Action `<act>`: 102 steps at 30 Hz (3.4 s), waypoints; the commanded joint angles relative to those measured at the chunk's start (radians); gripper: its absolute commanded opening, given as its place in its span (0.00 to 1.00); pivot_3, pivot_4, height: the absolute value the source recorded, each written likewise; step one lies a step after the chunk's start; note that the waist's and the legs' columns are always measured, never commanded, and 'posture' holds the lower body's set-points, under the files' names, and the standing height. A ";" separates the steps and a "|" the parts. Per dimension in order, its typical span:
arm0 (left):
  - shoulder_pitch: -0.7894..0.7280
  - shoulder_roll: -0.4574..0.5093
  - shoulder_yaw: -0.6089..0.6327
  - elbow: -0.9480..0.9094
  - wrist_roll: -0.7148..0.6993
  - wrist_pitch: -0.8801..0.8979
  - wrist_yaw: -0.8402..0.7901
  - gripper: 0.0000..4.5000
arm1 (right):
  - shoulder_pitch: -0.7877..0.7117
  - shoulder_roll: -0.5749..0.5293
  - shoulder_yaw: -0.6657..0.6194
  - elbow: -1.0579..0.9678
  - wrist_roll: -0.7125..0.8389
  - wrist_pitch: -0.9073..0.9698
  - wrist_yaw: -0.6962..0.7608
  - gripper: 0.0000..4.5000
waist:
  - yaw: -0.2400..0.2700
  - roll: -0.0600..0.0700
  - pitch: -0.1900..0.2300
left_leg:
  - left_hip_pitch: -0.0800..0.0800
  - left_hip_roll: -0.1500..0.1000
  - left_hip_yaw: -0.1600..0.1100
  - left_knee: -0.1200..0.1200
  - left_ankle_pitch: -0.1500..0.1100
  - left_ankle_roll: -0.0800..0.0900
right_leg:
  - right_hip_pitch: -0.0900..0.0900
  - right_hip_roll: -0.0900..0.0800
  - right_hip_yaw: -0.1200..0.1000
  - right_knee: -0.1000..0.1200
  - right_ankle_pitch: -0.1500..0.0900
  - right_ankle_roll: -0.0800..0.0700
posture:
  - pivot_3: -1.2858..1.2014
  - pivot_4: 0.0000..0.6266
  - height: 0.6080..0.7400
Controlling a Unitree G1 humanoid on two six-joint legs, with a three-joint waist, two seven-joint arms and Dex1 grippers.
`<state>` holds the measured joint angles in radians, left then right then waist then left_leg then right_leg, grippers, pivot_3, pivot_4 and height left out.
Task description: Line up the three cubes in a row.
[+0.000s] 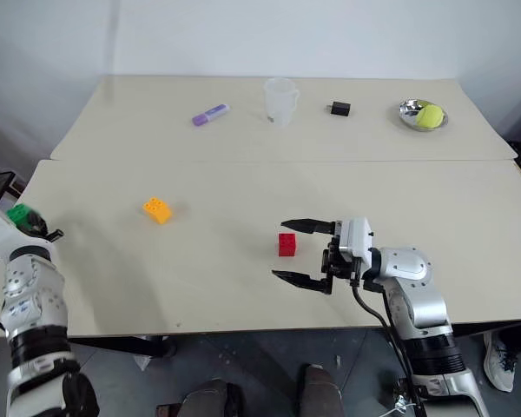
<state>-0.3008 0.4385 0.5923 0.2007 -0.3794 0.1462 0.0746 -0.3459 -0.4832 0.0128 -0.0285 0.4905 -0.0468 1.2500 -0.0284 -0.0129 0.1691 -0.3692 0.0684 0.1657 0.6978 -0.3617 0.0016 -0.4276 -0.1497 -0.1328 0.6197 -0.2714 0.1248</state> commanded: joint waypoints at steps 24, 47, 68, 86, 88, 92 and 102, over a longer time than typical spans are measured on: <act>-0.434 0.046 -0.733 0.484 0.173 -0.326 -1.297 0.33 | 0.196 -0.159 -0.165 -0.104 0.016 -0.007 -0.077 1.00 | 0.020 0.008 0.003 | -0.002 -0.001 0.005 0.000 0.001 0.001 | 0.000 0.002 0.003 -0.007 0.000 0.000 | 0.52 0.24 1.00; -0.416 0.059 -0.586 0.414 0.082 -0.368 -1.451 0.95 | 0.207 -0.128 -0.106 -0.136 0.037 0.023 -0.096 1.00 | 0.012 0.005 0.004 | -0.002 -0.001 0.004 0.001 0.001 0.002 | 0.000 0.001 0.003 -0.006 0.000 0.000 | 0.52 0.24 1.00; 0.544 -0.059 0.043 -0.349 -0.096 -0.109 -0.671 0.99 | 0.041 -0.033 -0.079 -0.021 0.046 -0.038 -0.041 1.00 | 0.041 0.004 0.003 | -0.001 -0.001 -0.007 0.004 0.000 0.002 | 0.002 0.000 0.000 -0.001 0.000 -0.002 | 0.52 0.24 1.00; -0.274 0.179 -0.370 0.448 0.116 -0.113 -0.880 0.91 | 0.086 -0.026 -0.068 -0.052 -0.006 -0.060 -0.087 1.00 | 0.005 0.004 0.003 | 0.000 -0.001 0.000 -0.001 0.001 0.000 | -0.001 0.001 -0.002 -0.001 0.001 -0.002 | 0.52 0.24 1.00; -0.300 0.170 -0.380 0.482 0.120 -0.123 -0.891 0.80 | 0.099 -0.027 -0.072 -0.062 -0.009 -0.061 -0.101 1.00 | 0.000 0.004 0.004 | 0.000 -0.001 -0.001 -0.001 0.001 0.000 | -0.001 0.001 -0.002 -0.001 0.001 -0.002 | 0.52 0.24 1.00; -0.304 0.176 -0.403 0.500 0.126 -0.147 -0.945 0.52 | 0.118 -0.028 -0.077 -0.075 -0.016 -0.067 -0.118 1.00 | -0.002 0.004 0.004 | 0.000 -0.001 0.000 -0.001 0.001 0.000 | -0.001 0.001 -0.002 -0.001 0.000 -0.002 | 0.52 0.24 1.00; -0.293 0.271 -0.541 0.414 0.117 -0.309 -1.482 0.34 | 0.168 -0.059 -0.089 -0.106 -0.023 -0.065 -0.125 1.00 | 0.006 0.004 0.004 | -0.001 -0.001 0.000 0.001 0.001 0.000 | -0.001 0.001 -0.001 -0.001 0.000 -0.002 | 0.52 0.24 1.00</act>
<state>-0.5704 0.6934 0.0787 0.6073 -0.2700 -0.0959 -1.3125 -0.1911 -0.5247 -0.0484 -0.0891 0.4532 -0.1046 1.1274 -0.0229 -0.0093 0.1727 -0.3699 0.0673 0.1654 0.6987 -0.3604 0.0016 -0.4284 -0.1489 -0.1338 0.6187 -0.2709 0.1229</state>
